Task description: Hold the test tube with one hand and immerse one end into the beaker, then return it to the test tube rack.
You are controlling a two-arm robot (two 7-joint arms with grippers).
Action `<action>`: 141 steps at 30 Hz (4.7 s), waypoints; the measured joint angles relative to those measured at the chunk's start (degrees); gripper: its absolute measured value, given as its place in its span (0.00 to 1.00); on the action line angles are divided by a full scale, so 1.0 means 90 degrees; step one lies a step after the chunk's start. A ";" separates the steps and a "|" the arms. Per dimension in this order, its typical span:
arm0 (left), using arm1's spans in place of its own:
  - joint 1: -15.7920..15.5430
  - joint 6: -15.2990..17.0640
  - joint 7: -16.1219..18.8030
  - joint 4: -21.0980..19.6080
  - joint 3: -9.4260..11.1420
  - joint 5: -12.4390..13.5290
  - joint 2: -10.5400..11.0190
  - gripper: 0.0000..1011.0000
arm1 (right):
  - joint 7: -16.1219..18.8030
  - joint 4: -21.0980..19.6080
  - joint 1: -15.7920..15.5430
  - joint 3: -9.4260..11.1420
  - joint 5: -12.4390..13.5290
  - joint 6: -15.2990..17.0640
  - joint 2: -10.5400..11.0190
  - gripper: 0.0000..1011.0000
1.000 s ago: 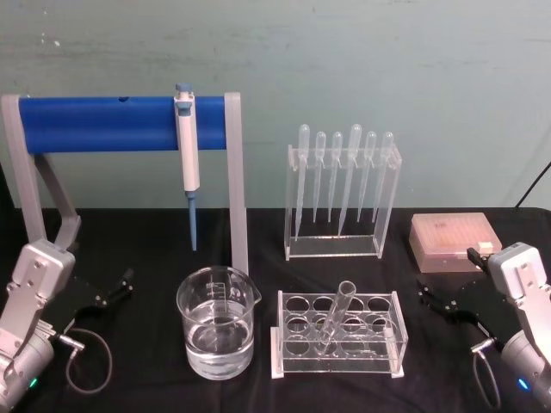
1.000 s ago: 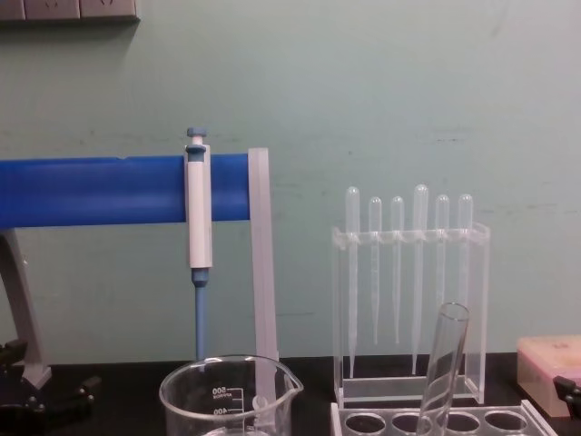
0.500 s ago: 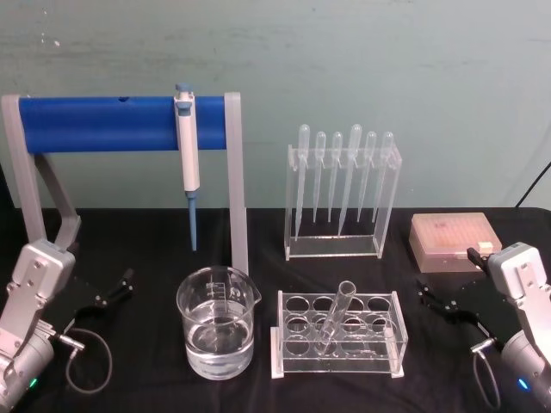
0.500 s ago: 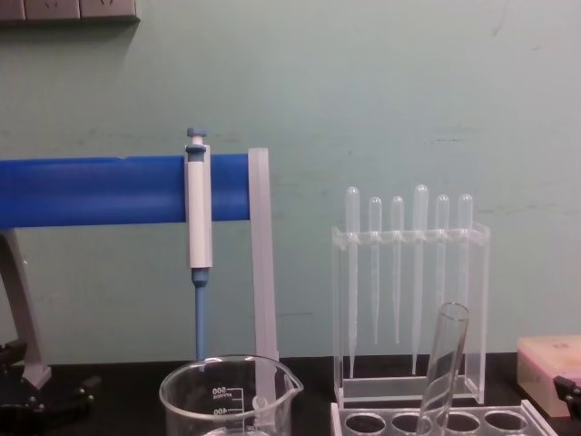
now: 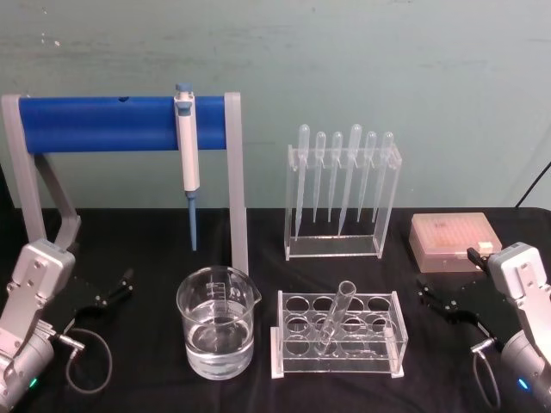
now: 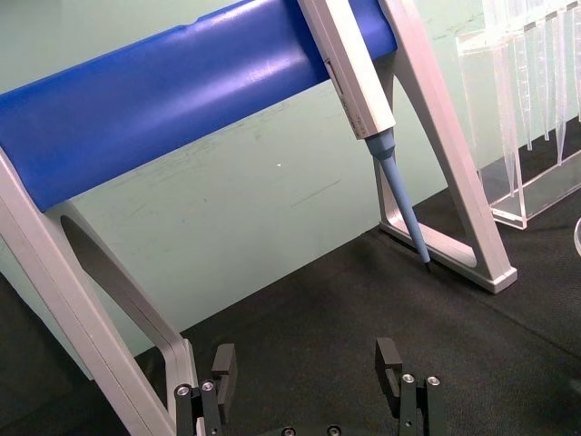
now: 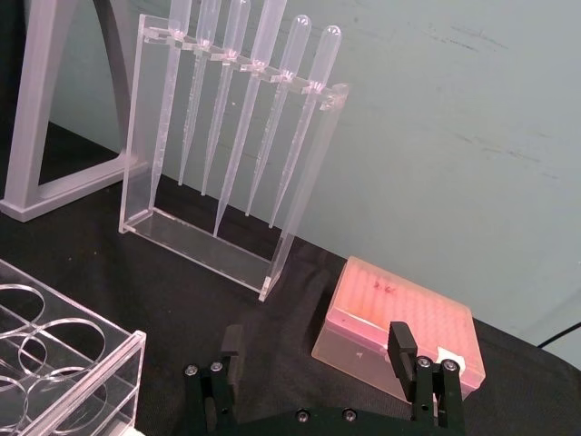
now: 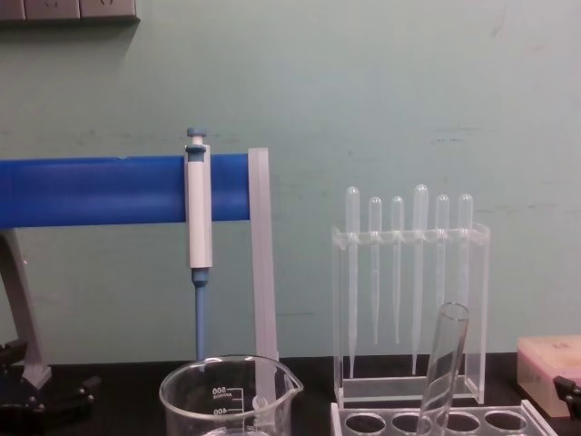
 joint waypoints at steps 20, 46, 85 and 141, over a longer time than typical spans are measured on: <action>0.0000 0.0000 0.0000 0.0000 0.0000 0.0000 0.0000 0.99 | 0.0005 -0.0002 -0.0004 0.0032 0.0002 -0.0009 -0.0010 0.99; 0.0000 0.0000 0.0000 0.0000 0.0000 0.0000 0.0000 0.99 | 0.2506 -0.1247 -0.1211 0.1282 0.1857 -0.0645 0.1010 0.99; 0.0000 0.0000 0.0000 0.0000 0.0000 0.0000 0.0000 0.99 | 0.5799 0.0009 0.0549 -0.0011 0.1783 -0.1019 0.0193 0.99; 0.0000 0.0000 0.0000 0.0000 0.0000 0.0000 0.0000 0.99 | 0.5717 0.0285 0.0930 -0.0235 0.1728 -0.0924 -0.0032 0.22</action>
